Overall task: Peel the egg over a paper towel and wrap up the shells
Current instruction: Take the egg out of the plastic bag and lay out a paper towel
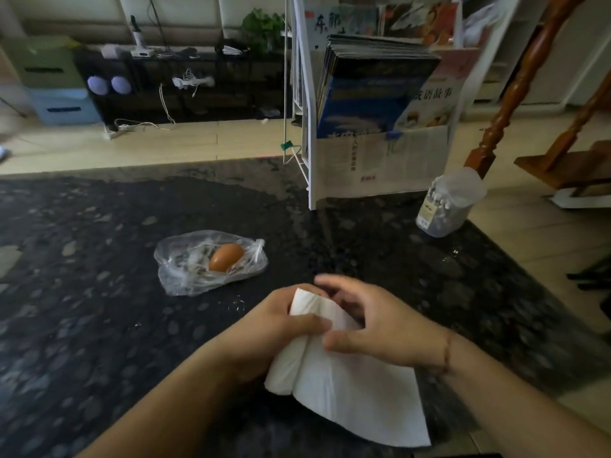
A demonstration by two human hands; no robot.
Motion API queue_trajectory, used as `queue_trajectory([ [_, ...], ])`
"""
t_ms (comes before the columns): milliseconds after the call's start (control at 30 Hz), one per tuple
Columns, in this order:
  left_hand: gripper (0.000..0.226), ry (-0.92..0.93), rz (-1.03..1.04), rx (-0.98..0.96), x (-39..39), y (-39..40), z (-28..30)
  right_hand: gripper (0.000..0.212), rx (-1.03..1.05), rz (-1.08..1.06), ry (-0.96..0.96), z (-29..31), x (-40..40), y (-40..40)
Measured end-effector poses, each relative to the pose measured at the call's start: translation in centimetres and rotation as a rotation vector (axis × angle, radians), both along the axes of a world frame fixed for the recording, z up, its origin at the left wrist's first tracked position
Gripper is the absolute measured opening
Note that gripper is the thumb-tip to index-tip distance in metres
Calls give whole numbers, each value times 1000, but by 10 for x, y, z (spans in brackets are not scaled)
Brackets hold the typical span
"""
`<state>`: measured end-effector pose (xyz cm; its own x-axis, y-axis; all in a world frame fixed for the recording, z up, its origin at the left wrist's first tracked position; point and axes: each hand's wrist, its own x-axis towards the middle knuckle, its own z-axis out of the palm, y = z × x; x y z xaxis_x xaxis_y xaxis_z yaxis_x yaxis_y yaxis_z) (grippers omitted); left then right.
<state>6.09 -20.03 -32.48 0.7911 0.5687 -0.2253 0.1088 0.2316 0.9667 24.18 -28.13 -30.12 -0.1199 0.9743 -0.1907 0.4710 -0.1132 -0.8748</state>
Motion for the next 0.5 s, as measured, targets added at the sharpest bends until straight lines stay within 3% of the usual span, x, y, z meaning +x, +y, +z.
queue_trajectory([
  [67,28,20,55,-32,-8,5,-3,51,-68,22,100,-10,-7,9],
  [167,27,117,94,-12,-20,8,-13,6,-44,-32,42,-18,-3,10],
  [300,25,358,228,196,-22,7,-22,27,-24,-69,-174,-13,7,12],
  [367,18,438,308,451,-18,5,-21,36,-104,-10,-245,-12,5,9],
  [500,12,449,379,778,-14,2,-17,28,-190,7,-189,-18,-4,6],
])
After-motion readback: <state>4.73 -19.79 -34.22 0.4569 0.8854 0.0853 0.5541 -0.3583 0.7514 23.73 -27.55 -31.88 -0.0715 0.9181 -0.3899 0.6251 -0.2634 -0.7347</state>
